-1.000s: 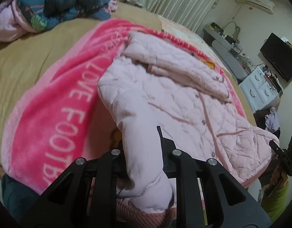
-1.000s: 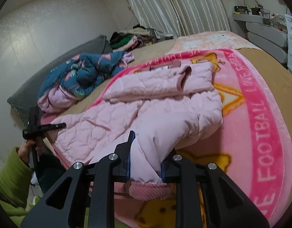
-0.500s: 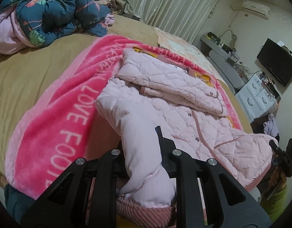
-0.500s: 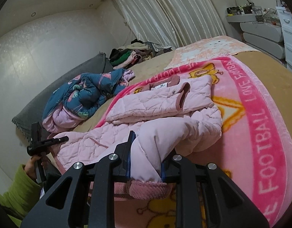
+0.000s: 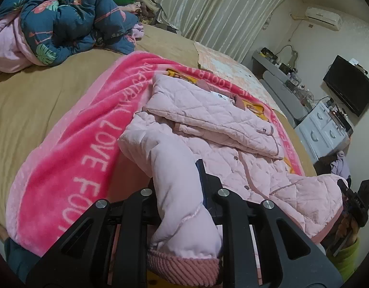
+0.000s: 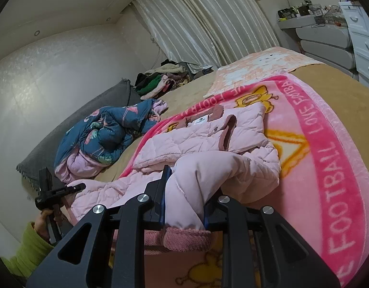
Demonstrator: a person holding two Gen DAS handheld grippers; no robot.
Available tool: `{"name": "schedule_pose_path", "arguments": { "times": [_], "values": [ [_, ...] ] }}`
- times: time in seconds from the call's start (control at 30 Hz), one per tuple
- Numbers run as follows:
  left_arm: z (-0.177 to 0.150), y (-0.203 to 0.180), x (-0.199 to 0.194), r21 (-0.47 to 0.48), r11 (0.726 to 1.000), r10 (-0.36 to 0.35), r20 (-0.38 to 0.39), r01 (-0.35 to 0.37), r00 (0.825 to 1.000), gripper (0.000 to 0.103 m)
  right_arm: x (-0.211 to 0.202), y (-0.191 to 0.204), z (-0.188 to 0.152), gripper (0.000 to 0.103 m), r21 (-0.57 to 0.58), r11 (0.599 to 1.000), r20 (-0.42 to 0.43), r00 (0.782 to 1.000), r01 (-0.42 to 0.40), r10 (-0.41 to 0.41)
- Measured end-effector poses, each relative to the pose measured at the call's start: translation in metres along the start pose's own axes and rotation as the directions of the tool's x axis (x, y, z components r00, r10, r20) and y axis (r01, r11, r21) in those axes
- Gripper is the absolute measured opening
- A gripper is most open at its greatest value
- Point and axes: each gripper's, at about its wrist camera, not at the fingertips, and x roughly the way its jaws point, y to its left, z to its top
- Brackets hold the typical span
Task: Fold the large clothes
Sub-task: 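Lift the hem with both tools and fold it up toward the collar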
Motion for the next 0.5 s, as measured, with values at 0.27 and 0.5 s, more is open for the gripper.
{"name": "schedule_pose_path", "arguments": {
  "times": [0.27,0.5],
  "values": [
    [0.012,0.001,0.004,-0.004,1.0,0.002,0.011,-0.002,1.0,0.011,0.007,-0.003,0.015,0.02,0.027,1.0,0.021,1.0,0.004,-0.005],
    [0.025,-0.004,0.007,0.01,1.0,0.008,0.026,-0.008,1.0,0.011,0.015,-0.003,0.028,0.02,0.023,1.0,0.039,0.999,0.008,-0.009]
  ]
}}
